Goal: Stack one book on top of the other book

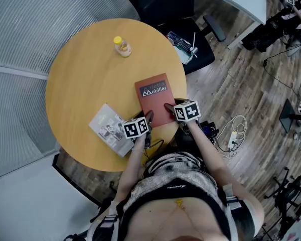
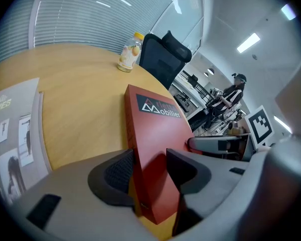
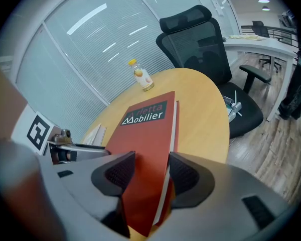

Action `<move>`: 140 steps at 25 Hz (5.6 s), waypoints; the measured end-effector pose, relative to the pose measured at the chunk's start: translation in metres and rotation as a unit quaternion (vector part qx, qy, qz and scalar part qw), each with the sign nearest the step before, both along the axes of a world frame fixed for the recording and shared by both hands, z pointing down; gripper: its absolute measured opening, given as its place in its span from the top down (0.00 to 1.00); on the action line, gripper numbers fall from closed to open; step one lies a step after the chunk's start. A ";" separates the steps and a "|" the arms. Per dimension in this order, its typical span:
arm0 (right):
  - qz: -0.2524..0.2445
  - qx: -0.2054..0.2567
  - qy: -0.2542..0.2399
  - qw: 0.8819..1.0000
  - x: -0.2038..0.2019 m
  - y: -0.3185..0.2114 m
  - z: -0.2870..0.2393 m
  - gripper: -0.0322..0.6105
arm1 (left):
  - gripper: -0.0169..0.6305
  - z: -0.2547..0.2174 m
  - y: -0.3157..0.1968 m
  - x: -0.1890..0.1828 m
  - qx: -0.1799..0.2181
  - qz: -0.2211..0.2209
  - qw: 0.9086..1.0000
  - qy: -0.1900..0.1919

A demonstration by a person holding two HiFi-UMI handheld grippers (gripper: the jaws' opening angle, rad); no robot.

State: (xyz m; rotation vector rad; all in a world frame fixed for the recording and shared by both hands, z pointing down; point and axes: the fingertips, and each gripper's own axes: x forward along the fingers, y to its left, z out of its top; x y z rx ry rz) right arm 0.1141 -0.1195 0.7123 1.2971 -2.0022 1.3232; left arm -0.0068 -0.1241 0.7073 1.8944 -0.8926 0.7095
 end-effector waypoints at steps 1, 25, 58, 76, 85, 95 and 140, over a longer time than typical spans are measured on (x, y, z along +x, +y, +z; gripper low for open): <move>0.001 -0.001 0.001 1.000 0.000 0.001 0.001 0.60 | 0.65 0.000 0.000 0.000 0.000 0.000 1.000 -0.001; 0.009 0.007 0.020 1.000 -0.004 0.002 -0.010 0.61 | 0.65 -0.012 0.005 -0.005 0.020 -0.016 0.999 -0.026; -0.054 0.146 0.057 0.986 0.019 0.002 -0.189 0.61 | 0.67 -0.177 0.019 0.017 0.148 -0.104 0.983 0.028; -0.100 0.160 0.046 0.981 0.034 -0.005 -0.196 0.61 | 0.67 -0.186 0.022 0.033 0.165 -0.146 0.975 0.014; -0.126 0.164 0.033 0.978 0.044 -0.007 -0.200 0.61 | 0.68 -0.192 0.027 0.044 0.170 -0.175 0.970 0.007; -0.165 0.166 0.034 0.972 0.025 -0.014 -0.200 0.61 | 0.68 -0.190 0.030 0.029 0.168 -0.213 0.962 0.007; -0.221 0.143 0.043 0.964 -0.273 0.038 -0.185 0.61 | 0.68 -0.171 0.097 -0.264 0.139 -0.264 0.954 0.020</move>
